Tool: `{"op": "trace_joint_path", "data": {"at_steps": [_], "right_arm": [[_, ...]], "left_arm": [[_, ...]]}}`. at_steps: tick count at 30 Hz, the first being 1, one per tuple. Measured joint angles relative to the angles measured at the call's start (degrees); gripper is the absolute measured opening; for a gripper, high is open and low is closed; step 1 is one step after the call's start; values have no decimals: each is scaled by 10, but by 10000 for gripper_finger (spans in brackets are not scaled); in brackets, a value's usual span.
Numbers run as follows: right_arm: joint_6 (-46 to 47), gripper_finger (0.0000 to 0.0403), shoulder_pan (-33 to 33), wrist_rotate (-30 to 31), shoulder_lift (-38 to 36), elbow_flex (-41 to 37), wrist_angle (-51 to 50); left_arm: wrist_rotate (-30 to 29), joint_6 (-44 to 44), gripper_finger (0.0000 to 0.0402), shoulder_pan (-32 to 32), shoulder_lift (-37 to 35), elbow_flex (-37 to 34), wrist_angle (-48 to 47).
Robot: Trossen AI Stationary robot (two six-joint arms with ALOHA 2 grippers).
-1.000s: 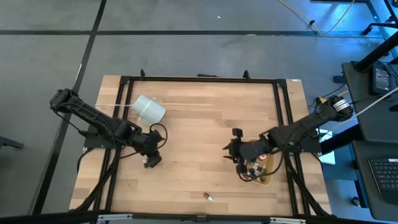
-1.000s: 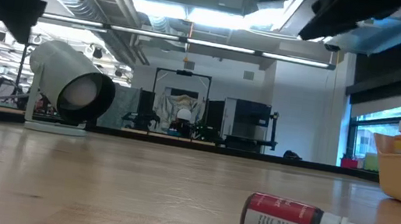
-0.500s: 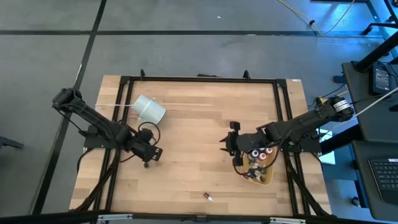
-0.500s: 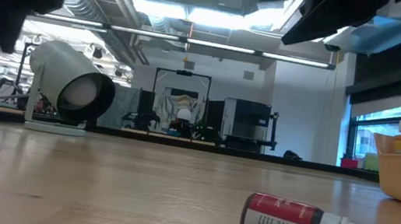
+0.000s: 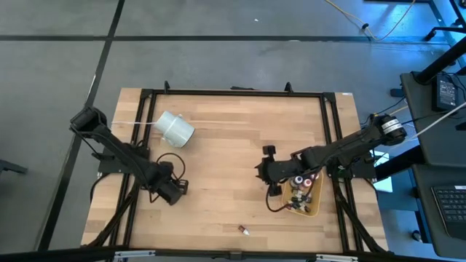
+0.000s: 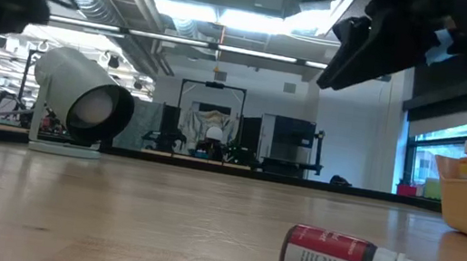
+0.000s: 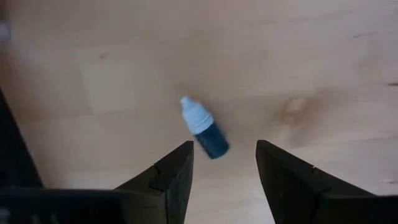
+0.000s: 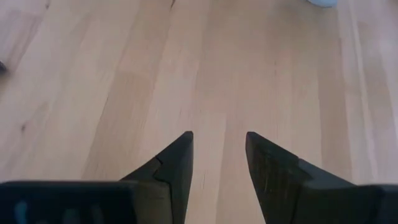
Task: Pick & Place food coloring
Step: Put the small black food coloring bottle into the yellow bin
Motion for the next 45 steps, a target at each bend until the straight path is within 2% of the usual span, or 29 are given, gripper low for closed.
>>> {"op": "trace_joint_path", "data": {"at_steps": [7,30,34,45], "right_arm": [[-13,149,0,0,4,0,2],[-22,149,0,-1,4,0,-2],[-22,149,0,-1,4,0,-3],[-22,149,0,-1,4,0,-3]], "left_arm": [[6,-53,169,-20,46,0,7],[4,-64,170,-19,130,2,39],[0,-35,170,-19,132,2,38],[-14,-32,169,-20,129,1,39]]}}
